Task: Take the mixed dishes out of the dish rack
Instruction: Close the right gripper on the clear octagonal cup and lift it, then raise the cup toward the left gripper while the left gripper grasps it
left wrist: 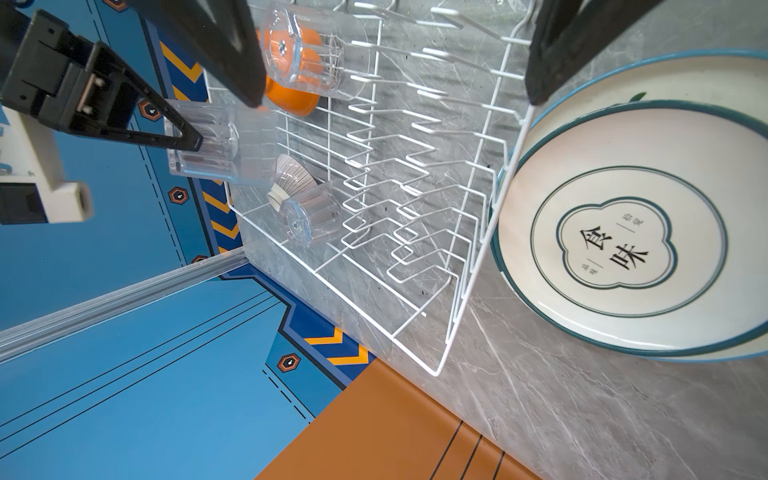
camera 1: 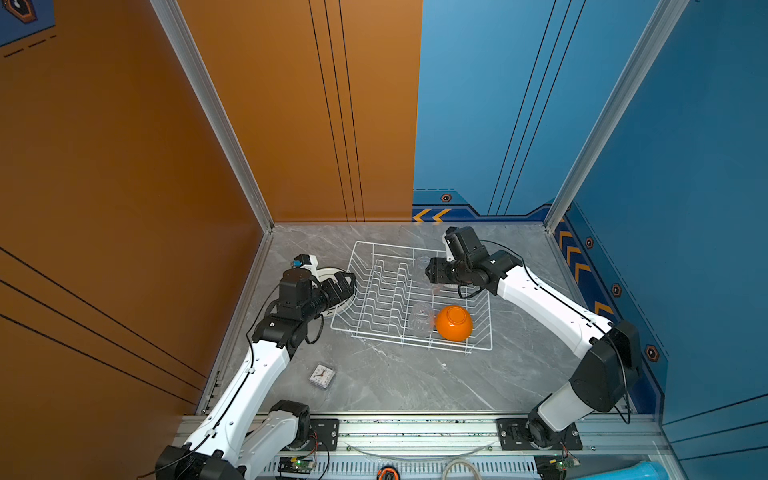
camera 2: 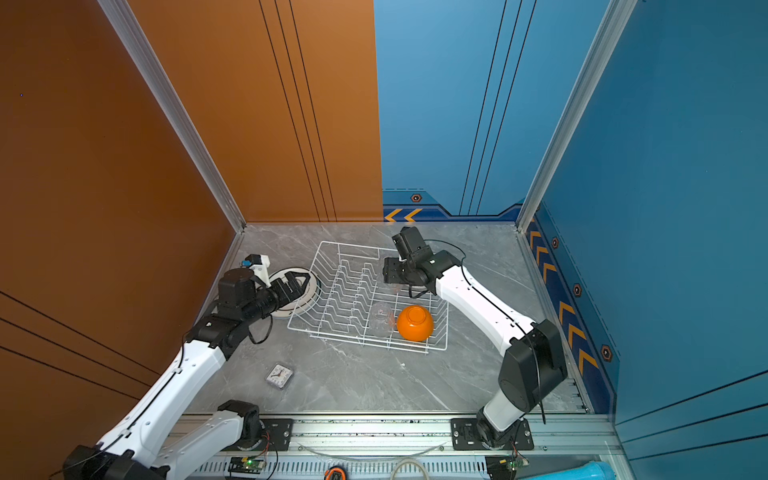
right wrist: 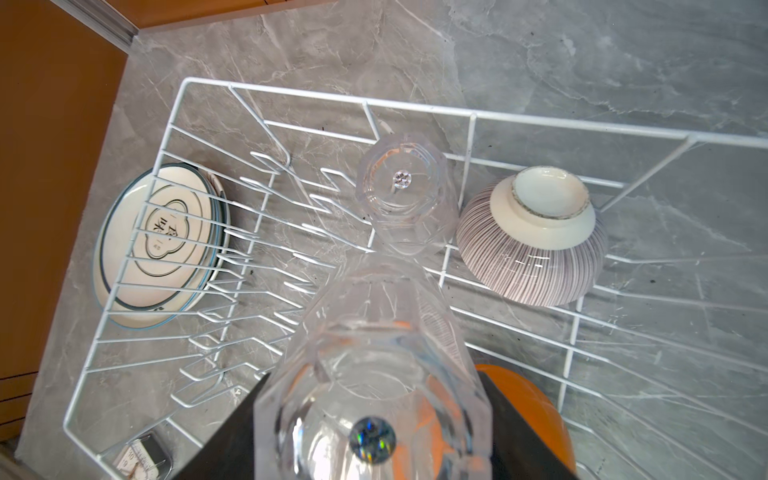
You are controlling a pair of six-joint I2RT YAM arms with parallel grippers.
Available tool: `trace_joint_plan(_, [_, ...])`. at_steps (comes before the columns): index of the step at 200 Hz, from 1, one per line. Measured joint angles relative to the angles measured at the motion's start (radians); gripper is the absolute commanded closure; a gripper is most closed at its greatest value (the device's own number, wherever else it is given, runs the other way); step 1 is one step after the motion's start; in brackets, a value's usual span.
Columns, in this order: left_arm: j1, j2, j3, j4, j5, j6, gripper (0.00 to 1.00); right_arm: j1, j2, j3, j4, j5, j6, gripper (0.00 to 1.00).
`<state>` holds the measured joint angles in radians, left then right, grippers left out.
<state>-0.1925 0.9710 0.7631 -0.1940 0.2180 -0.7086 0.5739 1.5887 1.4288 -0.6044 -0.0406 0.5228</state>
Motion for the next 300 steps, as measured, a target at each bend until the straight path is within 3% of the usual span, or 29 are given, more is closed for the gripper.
trace_joint_plan(99, [-0.072, 0.157, 0.023, 0.228, 0.135, -0.132, 0.00, -0.093, -0.114, -0.163, 0.227, -0.233, 0.119, 0.51])
trace_joint_plan(233, [-0.218, 0.306, 0.070, 0.484, 0.200, -0.173, 0.13, -0.125, -0.119, -0.272, 0.486, -0.414, 0.266, 0.51])
trace_joint_plan(239, [-0.221, 0.314, 0.070, 0.497, 0.205, -0.175, 0.18, -0.128, -0.120, -0.280, 0.497, -0.424, 0.273, 0.52])
trace_joint_plan(300, [-0.251, 0.395, 0.097, 0.612, 0.252, -0.185, 0.27, -0.142, -0.132, -0.310, 0.582, -0.482, 0.344, 0.52])
